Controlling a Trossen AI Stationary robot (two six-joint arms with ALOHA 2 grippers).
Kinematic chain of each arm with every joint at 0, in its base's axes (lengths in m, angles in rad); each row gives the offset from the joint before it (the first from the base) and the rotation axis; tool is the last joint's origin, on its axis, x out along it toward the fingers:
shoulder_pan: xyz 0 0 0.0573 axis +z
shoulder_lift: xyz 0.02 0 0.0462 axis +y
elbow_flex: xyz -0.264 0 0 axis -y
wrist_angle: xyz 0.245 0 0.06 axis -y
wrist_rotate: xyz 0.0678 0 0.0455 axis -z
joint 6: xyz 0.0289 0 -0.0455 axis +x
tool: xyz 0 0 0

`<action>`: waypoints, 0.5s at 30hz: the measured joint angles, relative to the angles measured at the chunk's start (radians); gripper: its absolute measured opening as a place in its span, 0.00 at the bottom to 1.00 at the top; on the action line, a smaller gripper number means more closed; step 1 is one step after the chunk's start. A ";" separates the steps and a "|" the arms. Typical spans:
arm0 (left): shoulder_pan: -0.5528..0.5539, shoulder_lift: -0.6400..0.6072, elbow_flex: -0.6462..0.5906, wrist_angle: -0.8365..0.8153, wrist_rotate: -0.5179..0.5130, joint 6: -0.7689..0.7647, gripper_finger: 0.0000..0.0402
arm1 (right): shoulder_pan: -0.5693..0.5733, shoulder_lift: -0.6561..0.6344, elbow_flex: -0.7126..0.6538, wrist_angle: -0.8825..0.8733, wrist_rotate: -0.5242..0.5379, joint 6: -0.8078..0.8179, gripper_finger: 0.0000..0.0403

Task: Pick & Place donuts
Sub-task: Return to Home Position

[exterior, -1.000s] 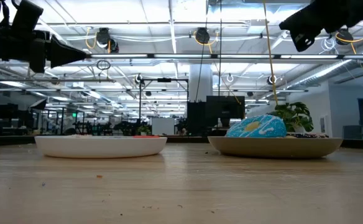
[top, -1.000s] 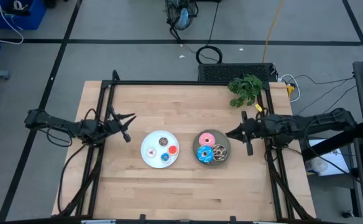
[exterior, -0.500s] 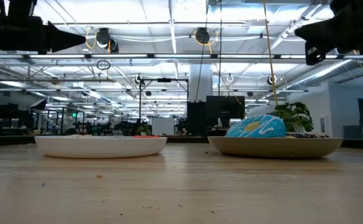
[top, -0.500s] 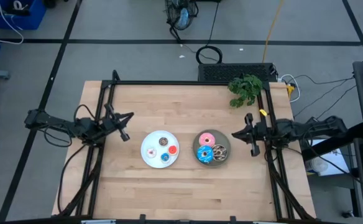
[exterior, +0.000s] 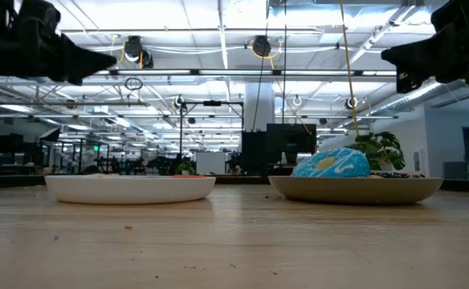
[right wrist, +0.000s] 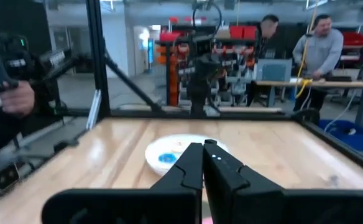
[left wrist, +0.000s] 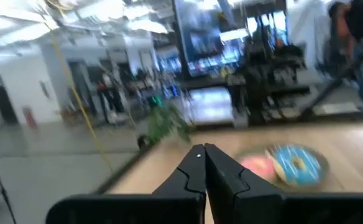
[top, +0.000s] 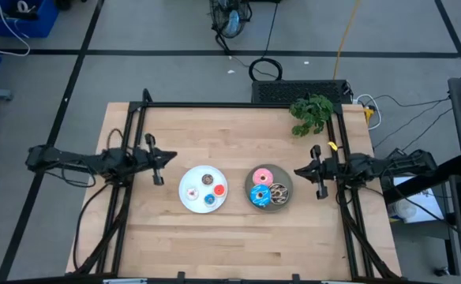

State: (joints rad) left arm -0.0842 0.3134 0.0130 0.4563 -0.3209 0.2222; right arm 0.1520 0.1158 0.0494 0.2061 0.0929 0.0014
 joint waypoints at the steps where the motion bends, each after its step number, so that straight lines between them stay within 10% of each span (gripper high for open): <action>1: 0.013 0.006 -0.002 -0.023 0.022 -0.012 0.01 | 0.000 0.001 -0.003 -0.007 0.007 -0.008 0.00; 15: 0.097 0.032 -0.002 -0.083 -0.010 -0.046 0.01 | -0.026 0.003 -0.032 -0.034 0.039 -0.016 0.00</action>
State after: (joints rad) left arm 0.0126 0.3456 0.0109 0.3729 -0.3313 0.1760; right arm 0.1265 0.1191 0.0170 0.1721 0.1317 -0.0141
